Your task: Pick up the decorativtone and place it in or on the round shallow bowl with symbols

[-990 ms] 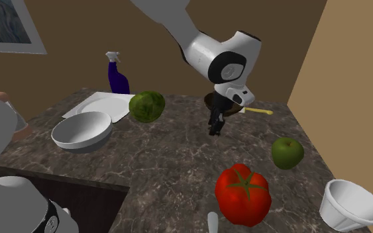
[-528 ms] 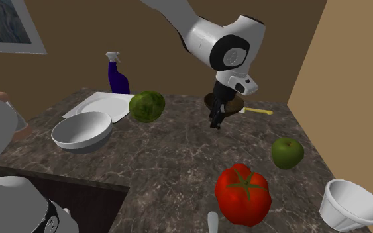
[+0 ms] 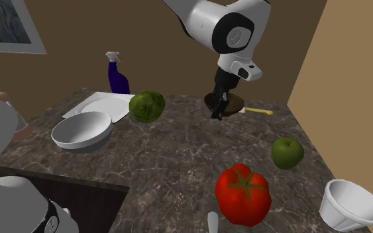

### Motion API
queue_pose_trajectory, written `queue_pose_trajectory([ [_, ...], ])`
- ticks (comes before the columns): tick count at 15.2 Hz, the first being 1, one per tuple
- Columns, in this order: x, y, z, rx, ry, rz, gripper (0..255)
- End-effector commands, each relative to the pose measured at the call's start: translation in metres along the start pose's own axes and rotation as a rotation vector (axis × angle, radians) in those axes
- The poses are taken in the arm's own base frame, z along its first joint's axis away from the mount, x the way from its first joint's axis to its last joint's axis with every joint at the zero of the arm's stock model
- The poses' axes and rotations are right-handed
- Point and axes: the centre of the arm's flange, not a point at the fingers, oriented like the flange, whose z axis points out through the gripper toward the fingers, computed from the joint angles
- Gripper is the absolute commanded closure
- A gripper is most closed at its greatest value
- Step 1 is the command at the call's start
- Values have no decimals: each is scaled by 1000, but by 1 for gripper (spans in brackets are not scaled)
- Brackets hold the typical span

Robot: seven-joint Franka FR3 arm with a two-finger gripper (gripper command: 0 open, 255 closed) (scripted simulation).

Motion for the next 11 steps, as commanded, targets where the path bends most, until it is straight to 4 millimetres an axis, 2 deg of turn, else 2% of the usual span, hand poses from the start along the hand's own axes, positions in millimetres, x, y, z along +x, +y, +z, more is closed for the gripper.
queue_pose_trajectory([
  [1,-4,-1,-10,0,0,0,255],
  [11,-14,-4,-58,0,0,0,255],
])
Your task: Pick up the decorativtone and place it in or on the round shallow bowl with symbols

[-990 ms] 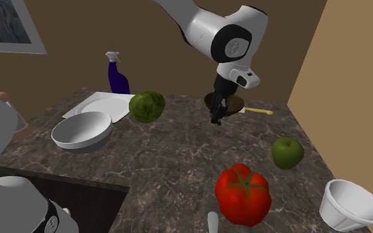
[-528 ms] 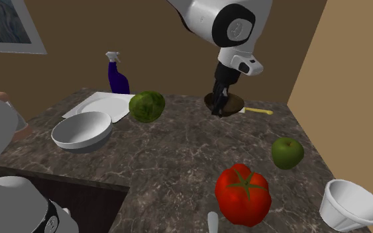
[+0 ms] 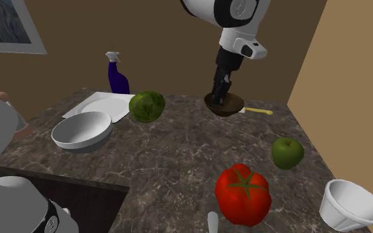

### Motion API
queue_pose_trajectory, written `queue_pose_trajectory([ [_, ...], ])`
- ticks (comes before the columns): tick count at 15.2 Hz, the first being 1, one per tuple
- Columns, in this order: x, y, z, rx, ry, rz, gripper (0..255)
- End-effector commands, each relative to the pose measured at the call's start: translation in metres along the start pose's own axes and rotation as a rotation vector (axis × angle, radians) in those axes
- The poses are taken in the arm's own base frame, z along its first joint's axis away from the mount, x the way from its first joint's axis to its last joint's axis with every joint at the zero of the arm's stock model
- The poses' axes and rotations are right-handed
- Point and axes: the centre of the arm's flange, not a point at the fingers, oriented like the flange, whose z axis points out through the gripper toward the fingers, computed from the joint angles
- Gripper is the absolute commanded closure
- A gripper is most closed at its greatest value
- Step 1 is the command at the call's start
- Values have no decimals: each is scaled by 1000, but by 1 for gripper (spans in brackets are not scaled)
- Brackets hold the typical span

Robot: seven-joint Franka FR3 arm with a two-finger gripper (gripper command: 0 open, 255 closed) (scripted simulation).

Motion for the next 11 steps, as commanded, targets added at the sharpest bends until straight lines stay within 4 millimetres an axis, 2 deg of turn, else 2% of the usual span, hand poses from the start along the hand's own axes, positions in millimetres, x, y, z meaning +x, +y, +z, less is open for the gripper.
queue_pose_trajectory([
  [1,5,-12,-4,0,0,0,255],
  [11,57,-134,-11,0,0,0,255],
])
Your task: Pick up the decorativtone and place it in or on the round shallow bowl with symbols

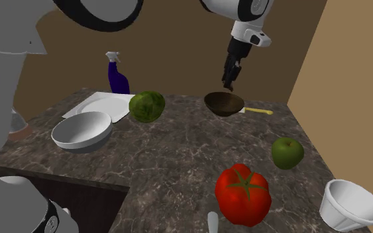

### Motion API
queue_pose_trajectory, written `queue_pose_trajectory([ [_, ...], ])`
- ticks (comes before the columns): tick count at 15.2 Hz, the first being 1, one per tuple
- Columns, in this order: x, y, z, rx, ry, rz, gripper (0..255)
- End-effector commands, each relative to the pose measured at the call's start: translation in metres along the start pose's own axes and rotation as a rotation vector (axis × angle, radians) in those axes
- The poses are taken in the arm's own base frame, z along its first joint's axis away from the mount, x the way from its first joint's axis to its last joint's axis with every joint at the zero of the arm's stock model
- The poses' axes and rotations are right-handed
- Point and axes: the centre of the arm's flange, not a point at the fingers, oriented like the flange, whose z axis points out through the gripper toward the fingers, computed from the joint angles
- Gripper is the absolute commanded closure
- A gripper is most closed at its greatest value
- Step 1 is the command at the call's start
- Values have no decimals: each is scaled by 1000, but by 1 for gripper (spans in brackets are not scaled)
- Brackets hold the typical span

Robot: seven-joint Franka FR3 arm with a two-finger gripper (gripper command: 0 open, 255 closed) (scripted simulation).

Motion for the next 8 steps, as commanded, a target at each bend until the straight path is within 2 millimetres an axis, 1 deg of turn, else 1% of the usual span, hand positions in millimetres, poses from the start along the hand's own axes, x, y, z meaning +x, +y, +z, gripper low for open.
queue_pose_trajectory([
  [1,12,-28,-3,-1,0,2,255],
  [8,20,-25,33,-1,0,2,255],
])
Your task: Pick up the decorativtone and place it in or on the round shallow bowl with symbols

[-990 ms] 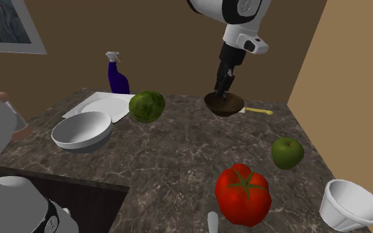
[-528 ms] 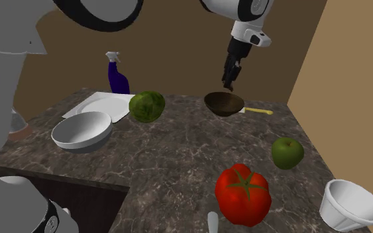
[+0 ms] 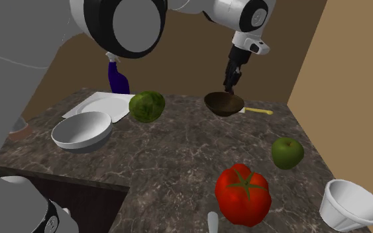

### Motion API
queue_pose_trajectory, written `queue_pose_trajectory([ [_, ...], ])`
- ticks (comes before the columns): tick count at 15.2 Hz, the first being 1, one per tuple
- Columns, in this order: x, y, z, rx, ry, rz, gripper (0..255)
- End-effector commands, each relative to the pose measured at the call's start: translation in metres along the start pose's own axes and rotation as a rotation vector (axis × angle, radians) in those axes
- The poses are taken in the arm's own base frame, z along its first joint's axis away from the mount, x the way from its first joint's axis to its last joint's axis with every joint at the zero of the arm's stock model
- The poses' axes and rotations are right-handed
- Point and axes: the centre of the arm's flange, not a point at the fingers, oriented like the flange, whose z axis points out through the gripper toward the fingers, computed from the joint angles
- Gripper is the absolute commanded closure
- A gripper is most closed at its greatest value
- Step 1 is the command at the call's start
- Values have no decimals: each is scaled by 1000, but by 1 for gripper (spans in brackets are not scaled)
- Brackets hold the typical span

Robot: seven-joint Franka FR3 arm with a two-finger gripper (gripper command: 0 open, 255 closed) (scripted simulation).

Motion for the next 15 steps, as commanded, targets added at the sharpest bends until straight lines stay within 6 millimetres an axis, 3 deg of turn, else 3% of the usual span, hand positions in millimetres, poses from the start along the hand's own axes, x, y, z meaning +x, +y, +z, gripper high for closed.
queue_pose_trajectory([
  [1,2,1,10,0,0,0,255],
  [6,7,3,36,0,0,0,255],
  [7,6,2,30,0,0,0,255],
  [8,6,2,30,0,0,0,0],
  [10,42,71,65,344,-239,301,0],
  [11,46,85,77,420,-293,368,0],
  [15,42,76,95,420,-293,368,0],
])
